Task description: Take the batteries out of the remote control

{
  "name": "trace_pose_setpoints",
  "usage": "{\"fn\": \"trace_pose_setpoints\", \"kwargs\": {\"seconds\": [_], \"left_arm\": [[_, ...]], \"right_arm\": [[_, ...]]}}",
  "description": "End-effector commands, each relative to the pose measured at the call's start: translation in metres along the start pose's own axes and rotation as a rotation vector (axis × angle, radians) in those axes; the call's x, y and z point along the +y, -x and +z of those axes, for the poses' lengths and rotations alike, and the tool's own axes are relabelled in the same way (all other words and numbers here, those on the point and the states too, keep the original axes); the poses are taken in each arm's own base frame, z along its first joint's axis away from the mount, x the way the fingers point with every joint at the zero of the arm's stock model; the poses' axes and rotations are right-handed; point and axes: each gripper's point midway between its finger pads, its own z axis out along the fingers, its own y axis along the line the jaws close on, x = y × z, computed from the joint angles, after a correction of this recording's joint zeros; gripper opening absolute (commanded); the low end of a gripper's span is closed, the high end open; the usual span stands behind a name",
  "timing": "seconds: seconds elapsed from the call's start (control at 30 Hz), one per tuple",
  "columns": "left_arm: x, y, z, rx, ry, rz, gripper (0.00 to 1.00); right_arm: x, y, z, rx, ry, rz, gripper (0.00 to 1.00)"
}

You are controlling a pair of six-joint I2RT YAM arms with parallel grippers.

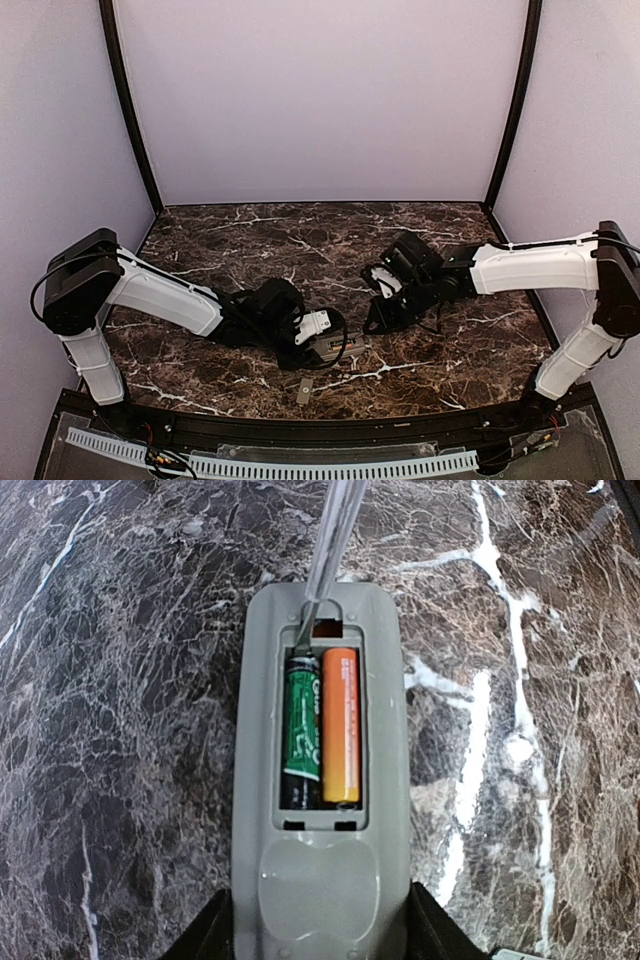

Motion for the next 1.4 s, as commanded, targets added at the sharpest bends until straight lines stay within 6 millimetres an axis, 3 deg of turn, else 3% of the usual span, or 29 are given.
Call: {"fn": "trace_pose_setpoints", "kwargs": {"seconds": [0.0, 0.53, 0.73, 1.1, 1.37], "left_arm": [[-0.005, 0.029, 0.001, -0.094, -0.022, 0.037, 0.0], [-0.005, 0.028, 0.001, -0.089, -0.018, 0.043, 0.0], [-0.006, 0.03, -0.002, -0.112, -0.02, 0.062, 0.0], [-0.009, 0.027, -0.003, -0.137, -0.027, 0.065, 0.0], [-0.011, 0.029, -0.002, -0.162, -0.033, 0.063, 0.0]], "right_arm": [[0.018, -0.042, 0.027, 0.139, 0.221, 0.019, 0.0], [0.004, -0.049, 0.035, 0.148, 0.306, 0.075, 0.0], [0.01, -0.045, 0.033, 0.139, 0.358, 0.079, 0.0], [0.002, -0.061, 0.032, 0.125, 0.459, 0.195, 0.0], [0.006, -0.074, 0.034, 0.121, 0.571, 0.224, 0.0]]}}
